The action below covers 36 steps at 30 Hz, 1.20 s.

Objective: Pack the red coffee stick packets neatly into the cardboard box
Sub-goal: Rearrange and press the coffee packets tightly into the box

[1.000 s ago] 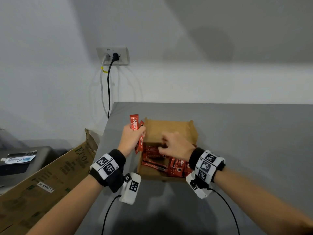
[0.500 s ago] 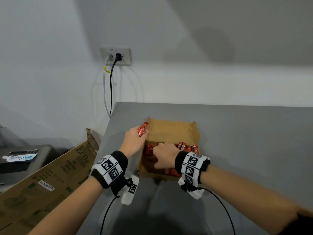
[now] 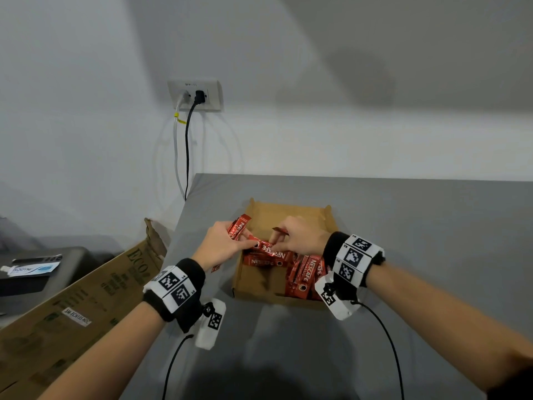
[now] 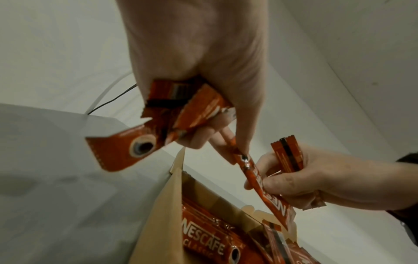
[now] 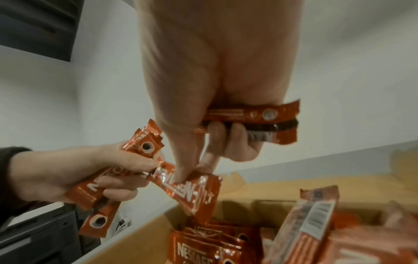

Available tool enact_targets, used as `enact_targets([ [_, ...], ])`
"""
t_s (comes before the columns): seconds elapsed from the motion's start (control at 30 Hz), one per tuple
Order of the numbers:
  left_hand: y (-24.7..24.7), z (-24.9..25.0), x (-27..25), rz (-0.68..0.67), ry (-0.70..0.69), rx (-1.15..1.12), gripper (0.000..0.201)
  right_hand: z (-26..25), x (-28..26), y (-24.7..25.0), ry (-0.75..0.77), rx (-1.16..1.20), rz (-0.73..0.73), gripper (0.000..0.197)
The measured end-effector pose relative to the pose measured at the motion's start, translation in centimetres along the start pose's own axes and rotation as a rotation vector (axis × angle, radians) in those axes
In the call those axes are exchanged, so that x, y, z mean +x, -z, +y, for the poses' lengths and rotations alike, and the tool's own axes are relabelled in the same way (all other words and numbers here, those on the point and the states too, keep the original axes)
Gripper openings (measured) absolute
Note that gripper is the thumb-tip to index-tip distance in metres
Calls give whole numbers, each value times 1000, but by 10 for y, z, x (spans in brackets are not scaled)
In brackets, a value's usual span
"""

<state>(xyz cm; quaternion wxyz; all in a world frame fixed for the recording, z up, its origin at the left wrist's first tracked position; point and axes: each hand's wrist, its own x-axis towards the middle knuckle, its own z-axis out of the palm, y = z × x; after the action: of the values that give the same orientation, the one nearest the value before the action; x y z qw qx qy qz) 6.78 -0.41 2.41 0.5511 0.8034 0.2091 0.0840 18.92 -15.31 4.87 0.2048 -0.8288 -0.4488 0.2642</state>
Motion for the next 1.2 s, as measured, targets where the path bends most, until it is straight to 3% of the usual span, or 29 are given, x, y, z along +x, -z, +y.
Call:
enact_targets([
  [0.13,-6,7,1,114,-62,-39,10,-9,1,-3,20,5,-15,14],
  [0.23,-11,11,0,107,-82,-43,15,-15,6,-8,77,10,186,12],
  [0.3,-13,8,1,73,-59,-1,21,-15,8,-11,80,82,256,21],
  [0.4,-12,3,4,57,-84,96,18,-11,6,-14,54,59,192,15],
  [0.5,-12,-2,7,-13,-142,419,9,-3,1,-13,39,-6,189,38],
  [0.57,-14,-7,6,-97,-136,613,8,-2,-2,-11,41,-7,215,34],
  [0.67,-15,-13,5,-167,-95,617,16,-1,-6,-16,30,-48,170,13],
  [0.8,-17,-13,2,-278,-24,635,29,1,-13,-24,13,-101,104,11],
  [1.0,-22,-21,-3,-228,40,586,40,1,-17,-29,26,-306,65,10],
  [1.2,-28,-27,-6,-226,4,744,36,0,-18,-37,45,-398,62,14],
])
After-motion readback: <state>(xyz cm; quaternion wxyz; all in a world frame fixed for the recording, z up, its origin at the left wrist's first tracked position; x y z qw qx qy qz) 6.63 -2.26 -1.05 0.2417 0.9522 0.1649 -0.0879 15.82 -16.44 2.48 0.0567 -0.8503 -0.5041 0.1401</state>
